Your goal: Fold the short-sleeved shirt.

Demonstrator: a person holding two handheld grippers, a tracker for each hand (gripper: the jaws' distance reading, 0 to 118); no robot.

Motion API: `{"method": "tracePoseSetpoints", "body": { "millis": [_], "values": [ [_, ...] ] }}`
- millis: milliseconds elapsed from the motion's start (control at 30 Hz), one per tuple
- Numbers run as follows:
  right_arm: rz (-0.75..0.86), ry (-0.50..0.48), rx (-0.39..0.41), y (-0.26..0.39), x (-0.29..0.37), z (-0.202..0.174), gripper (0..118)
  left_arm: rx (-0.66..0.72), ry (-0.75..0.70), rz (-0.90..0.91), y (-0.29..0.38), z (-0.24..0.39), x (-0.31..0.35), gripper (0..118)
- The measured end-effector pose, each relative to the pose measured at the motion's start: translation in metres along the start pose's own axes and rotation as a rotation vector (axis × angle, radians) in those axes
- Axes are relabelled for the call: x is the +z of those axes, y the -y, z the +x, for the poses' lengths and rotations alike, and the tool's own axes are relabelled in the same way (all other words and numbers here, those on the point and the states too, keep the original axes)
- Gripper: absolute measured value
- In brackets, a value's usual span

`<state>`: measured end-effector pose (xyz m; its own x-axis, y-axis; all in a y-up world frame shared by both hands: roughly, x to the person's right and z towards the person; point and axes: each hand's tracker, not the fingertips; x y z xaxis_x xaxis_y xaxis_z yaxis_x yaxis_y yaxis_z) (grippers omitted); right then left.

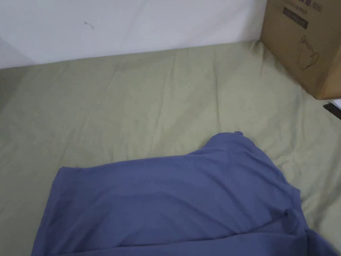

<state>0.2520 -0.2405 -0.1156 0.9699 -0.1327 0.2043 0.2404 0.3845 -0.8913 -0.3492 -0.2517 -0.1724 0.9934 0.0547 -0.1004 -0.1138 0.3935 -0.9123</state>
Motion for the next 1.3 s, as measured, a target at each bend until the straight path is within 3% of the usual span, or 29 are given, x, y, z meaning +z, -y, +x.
{"method": "tracePoseSetpoints", "body": {
  "millis": [133,200,233,267,333,367,400,500,633,667,700,767,800,967,1067,1100,1167,1200,1300],
  "values": [
    [0.127,-0.002,0.003,-0.023,0.04,0.0,94,0.102,0.072,0.09,-0.016,-0.002,0.034,87],
    [0.187,-0.04,0.003,-0.036,0.056,-0.002,91,0.132,0.089,0.161,-0.026,0.006,0.051,86],
    [0.215,-0.06,0.002,-0.043,0.062,-0.006,83,0.115,0.097,0.202,-0.03,0.011,0.058,82],
    [0.247,-0.078,0.001,-0.049,0.067,-0.008,57,0.092,0.097,0.255,-0.034,0.02,0.065,64],
    [0.287,-0.115,-0.035,-0.06,0.068,-0.013,15,0.048,0.054,0.328,-0.044,0.037,0.07,14],
    [0.285,-0.124,-0.067,-0.066,0.064,-0.014,5,0.049,0.033,0.354,-0.049,0.044,0.067,1],
    [0.286,-0.144,-0.077,-0.072,0.059,-0.015,0,0.061,0.049,0.339,-0.055,0.049,0.062,0],
    [0.283,-0.153,-0.066,-0.089,0.043,-0.022,0,0.092,0.101,0.303,-0.075,0.058,0.045,0],
    [0.284,-0.175,-0.02,-0.124,0.022,-0.023,0,0.036,0.121,0.299,-0.094,0.07,0.034,0],
    [0.279,-0.17,-0.012,-0.135,0.015,-0.023,11,0.027,0.122,0.294,-0.1,0.072,0.032,0],
    [0.282,-0.161,-0.005,-0.147,0.008,-0.023,38,0.019,0.127,0.288,-0.106,0.074,0.029,0],
    [0.266,-0.157,0.01,-0.176,-0.014,-0.021,112,0.013,0.125,0.284,-0.116,0.077,0.024,0],
    [0.252,-0.156,0.013,-0.192,-0.027,-0.02,117,0.013,0.128,0.282,-0.121,0.078,0.021,0],
    [0.183,-0.16,-0.031,-0.266,-0.084,-0.016,112,0.027,0.152,0.265,-0.138,0.083,0.006,0],
    [0.122,-0.122,0.051,-0.295,-0.127,-0.019,109,-0.003,0.163,0.225,-0.147,0.09,-0.007,0],
    [0.099,-0.071,0.064,-0.301,-0.137,-0.024,101,-0.023,0.151,0.213,-0.149,0.093,-0.012,0],
    [0.035,-0.067,0.163,-0.304,-0.158,-0.032,73,-0.039,0.126,0.196,-0.154,0.096,-0.02,0],
    [-0.027,-0.058,0.182,-0.306,-0.17,-0.036,68,-0.041,0.127,0.189,-0.156,0.096,-0.024,0],
    [0.004,-0.041,0.157,-0.309,-0.167,-0.041,61,-0.026,0.147,0.172,-0.164,0.095,-0.031,0]
  ]
}}
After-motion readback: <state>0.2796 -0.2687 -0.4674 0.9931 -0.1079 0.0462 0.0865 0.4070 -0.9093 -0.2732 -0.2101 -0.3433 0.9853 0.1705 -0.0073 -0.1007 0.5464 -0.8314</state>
